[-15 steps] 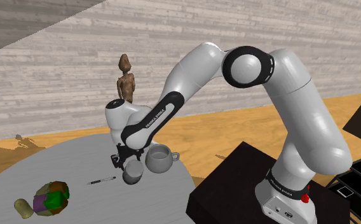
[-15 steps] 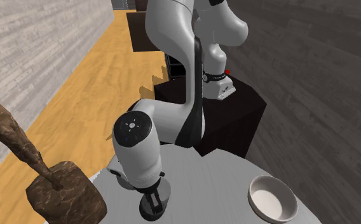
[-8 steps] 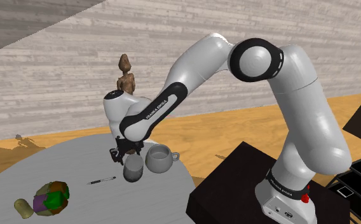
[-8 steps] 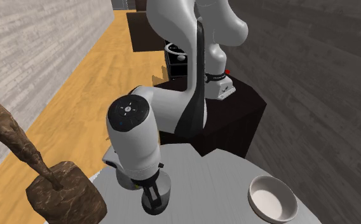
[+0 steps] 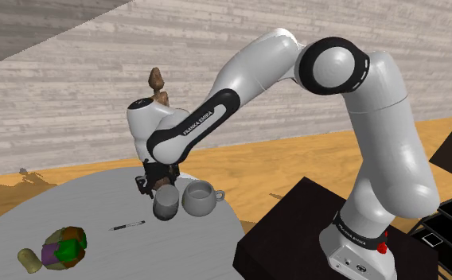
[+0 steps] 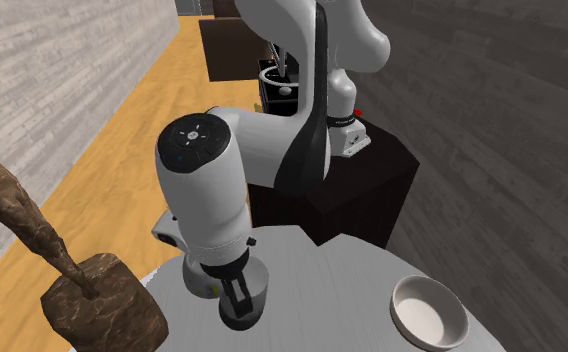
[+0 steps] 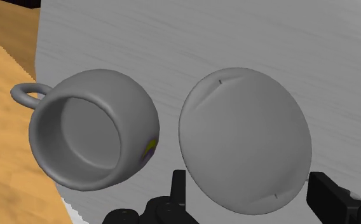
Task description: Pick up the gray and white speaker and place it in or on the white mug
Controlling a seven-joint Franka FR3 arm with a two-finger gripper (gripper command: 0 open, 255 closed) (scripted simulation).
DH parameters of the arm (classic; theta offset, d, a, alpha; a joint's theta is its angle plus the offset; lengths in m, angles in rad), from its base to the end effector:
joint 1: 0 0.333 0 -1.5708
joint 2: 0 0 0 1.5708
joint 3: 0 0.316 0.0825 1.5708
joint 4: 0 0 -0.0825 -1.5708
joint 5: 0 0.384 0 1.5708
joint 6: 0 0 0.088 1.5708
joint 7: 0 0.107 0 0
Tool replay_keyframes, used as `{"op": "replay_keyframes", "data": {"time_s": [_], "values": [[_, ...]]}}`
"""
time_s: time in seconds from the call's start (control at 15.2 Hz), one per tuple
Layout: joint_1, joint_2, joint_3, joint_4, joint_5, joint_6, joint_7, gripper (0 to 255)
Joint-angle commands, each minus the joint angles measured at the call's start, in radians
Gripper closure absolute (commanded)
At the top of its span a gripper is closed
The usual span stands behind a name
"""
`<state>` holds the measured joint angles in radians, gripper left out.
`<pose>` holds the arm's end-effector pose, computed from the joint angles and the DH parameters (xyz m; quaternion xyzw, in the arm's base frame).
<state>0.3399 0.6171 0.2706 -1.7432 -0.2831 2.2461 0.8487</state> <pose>0.5512 0.3580 0.2244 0.9977 -0.0460 -0.0122 0.0481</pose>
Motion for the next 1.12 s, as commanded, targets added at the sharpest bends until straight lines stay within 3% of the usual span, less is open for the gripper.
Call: {"op": "replay_keyframes", "data": {"time_s": [0.0,0.86,1.06], "values": [[-0.002,-0.016,0.004,0.003,0.006,-0.019,-0.005,255],[-0.017,-0.115,0.028,0.027,0.044,-0.137,-0.033,255],[-0.071,-0.180,0.022,-0.046,0.061,-0.122,-0.092,255]]}}
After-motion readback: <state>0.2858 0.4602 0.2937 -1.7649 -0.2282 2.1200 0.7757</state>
